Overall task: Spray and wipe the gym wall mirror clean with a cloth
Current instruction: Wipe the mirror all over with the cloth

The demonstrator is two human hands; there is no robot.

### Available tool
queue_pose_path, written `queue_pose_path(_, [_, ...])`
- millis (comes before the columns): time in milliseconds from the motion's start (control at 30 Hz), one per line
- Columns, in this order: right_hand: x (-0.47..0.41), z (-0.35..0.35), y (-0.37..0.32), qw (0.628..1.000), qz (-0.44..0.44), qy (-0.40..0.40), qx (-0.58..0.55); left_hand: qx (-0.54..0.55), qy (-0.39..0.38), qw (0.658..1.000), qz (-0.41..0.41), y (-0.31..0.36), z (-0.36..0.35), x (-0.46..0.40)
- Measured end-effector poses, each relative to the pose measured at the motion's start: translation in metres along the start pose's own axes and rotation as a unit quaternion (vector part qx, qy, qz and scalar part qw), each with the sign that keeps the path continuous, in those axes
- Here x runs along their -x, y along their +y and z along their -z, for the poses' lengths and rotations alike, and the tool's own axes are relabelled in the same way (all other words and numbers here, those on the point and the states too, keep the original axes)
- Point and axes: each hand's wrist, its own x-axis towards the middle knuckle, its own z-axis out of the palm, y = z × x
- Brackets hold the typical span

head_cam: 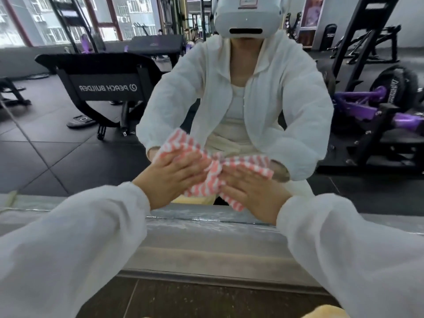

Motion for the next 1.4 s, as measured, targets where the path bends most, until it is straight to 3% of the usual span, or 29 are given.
queue_pose_path(133, [-0.003,-0.019,-0.051,0.981,0.050,-0.185,-0.026,0.018,-0.116,0.991,-0.068,0.033,-0.013,0.038])
queue_pose_path(233, [-0.001,-0.024,-0.066,0.954,0.127,-0.272,-0.021,0.072,-0.190,0.977,-0.067,0.051,-0.015,0.051])
queue_pose_path(333, [0.013,-0.025,-0.061,0.959,0.095,-0.265,-0.036,0.028,-0.281,0.952,-0.120,0.076,-0.010,0.038])
queue_pose_path(400, [0.037,-0.033,-0.052,0.961,0.086,-0.261,-0.033,0.038,-0.294,0.949,-0.109,0.092,-0.013,0.022])
queue_pose_path(467, [0.068,-0.034,-0.040,0.955,0.074,-0.285,-0.040,0.114,-0.329,0.934,-0.079,0.109,-0.013,0.000])
queue_pose_path(533, [0.086,-0.019,-0.032,0.955,0.049,-0.290,-0.029,0.130,-0.319,0.936,-0.074,0.117,-0.004,-0.028])
queue_pose_path(567, [0.089,-0.009,-0.029,0.945,0.049,-0.324,-0.007,0.127,-0.257,0.954,-0.087,0.126,-0.006,-0.035])
queue_pose_path(600, [0.093,-0.005,-0.026,0.940,0.059,-0.337,-0.001,0.118,-0.270,0.952,-0.085,0.128,-0.004,-0.039])
queue_pose_path(667, [0.094,-0.006,-0.028,0.941,0.069,-0.330,0.001,0.155,-0.285,0.945,-0.034,0.122,0.003,-0.043])
queue_pose_path(733, [0.085,-0.011,-0.036,0.935,0.041,-0.352,-0.031,0.118,-0.277,0.952,-0.051,0.114,0.000,-0.026])
queue_pose_path(833, [0.044,-0.012,-0.056,0.939,0.020,-0.340,-0.044,0.089,-0.327,0.939,-0.052,0.095,0.007,0.011])
queue_pose_path(900, [0.013,-0.016,-0.069,0.946,0.096,-0.306,-0.043,0.078,-0.399,0.912,-0.054,0.081,0.006,0.040])
queue_pose_path(967, [-0.023,-0.022,-0.088,0.946,0.079,-0.306,-0.076,0.106,-0.449,0.886,-0.031,0.065,0.011,0.068])
queue_pose_path(1100, [-0.091,-0.038,-0.124,0.965,0.025,-0.222,-0.137,0.076,-0.504,0.860,0.019,0.043,0.014,0.122])
queue_pose_path(1167, [-0.123,-0.036,-0.139,0.962,0.003,-0.203,-0.184,0.065,-0.522,0.849,0.047,0.037,0.012,0.151])
queue_pose_path(1233, [-0.149,-0.041,-0.151,0.955,-0.012,-0.229,-0.187,0.084,-0.470,0.876,0.072,0.035,0.014,0.166])
queue_pose_path(1333, [-0.149,-0.036,-0.148,0.972,-0.025,-0.184,-0.142,0.062,-0.459,0.882,0.083,0.039,0.015,0.166])
queue_pose_path(1400, [-0.131,-0.032,-0.137,0.968,0.024,-0.236,-0.077,0.065,-0.490,0.867,0.055,0.049,0.011,0.163])
